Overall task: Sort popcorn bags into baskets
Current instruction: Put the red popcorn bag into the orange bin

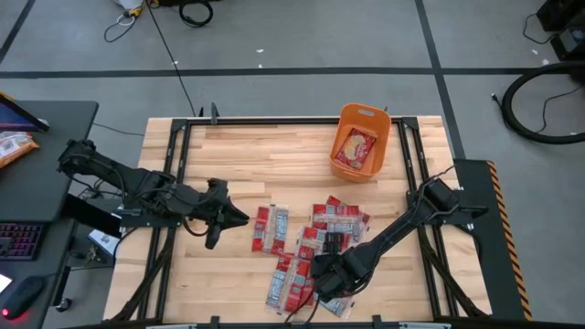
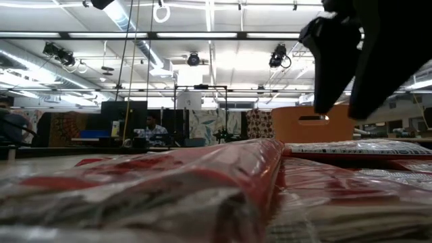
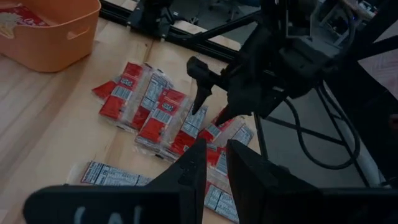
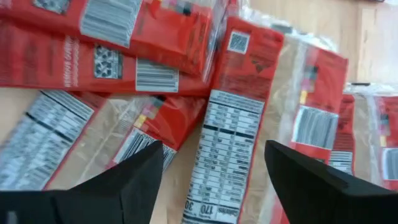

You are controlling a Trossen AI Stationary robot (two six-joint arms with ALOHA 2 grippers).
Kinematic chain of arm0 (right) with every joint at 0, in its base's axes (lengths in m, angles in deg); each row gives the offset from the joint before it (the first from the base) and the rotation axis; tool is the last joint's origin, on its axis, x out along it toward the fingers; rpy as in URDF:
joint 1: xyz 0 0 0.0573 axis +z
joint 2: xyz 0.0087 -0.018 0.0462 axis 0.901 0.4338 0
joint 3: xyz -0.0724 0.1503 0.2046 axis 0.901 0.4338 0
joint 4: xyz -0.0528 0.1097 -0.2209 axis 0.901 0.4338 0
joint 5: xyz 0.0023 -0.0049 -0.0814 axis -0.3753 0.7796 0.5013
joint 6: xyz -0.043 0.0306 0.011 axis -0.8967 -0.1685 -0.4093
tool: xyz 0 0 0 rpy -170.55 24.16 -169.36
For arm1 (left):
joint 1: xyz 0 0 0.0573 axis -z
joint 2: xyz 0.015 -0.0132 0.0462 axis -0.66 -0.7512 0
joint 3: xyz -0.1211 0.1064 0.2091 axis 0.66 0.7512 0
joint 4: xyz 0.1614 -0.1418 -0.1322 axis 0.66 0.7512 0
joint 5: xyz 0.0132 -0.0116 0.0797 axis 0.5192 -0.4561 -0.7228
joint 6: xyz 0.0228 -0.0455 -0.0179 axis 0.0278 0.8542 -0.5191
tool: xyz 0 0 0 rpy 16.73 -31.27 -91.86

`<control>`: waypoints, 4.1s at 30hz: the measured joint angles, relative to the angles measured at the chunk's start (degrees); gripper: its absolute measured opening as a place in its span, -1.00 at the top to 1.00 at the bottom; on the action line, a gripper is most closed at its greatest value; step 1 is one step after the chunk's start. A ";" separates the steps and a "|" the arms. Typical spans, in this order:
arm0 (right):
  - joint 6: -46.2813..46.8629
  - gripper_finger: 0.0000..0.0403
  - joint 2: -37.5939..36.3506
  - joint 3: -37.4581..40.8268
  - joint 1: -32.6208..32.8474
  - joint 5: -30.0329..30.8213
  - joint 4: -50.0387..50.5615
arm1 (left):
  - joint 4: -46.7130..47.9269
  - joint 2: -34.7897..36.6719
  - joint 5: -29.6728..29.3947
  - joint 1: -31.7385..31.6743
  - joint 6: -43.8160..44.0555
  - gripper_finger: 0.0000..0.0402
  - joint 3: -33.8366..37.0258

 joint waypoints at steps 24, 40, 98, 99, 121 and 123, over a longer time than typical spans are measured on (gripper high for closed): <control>4.00 -0.19 3.58 3.37 0.63 2.23 1.50 | 1.90 0.00 0.00 0.00 -0.03 0.67 0.00; 4.71 0.57 3.52 4.24 0.58 1.17 1.36 | 1.92 0.00 0.00 0.00 -0.04 0.67 0.00; 9.81 0.99 -40.76 4.33 -19.14 17.24 12.47 | 1.77 0.00 -3.77 -0.07 -1.64 0.67 0.01; 9.74 0.99 -41.97 4.64 -20.19 17.21 12.21 | 1.77 0.00 -4.37 -0.07 -1.65 0.67 0.00; 11.97 0.99 -65.72 40.29 -52.13 -2.44 -16.90 | 0.60 0.00 -28.11 -0.11 -2.03 0.67 0.02; 10.49 0.99 -66.12 42.83 -55.37 -5.04 -21.74 | 0.12 0.00 -31.07 -0.14 -2.04 0.67 0.01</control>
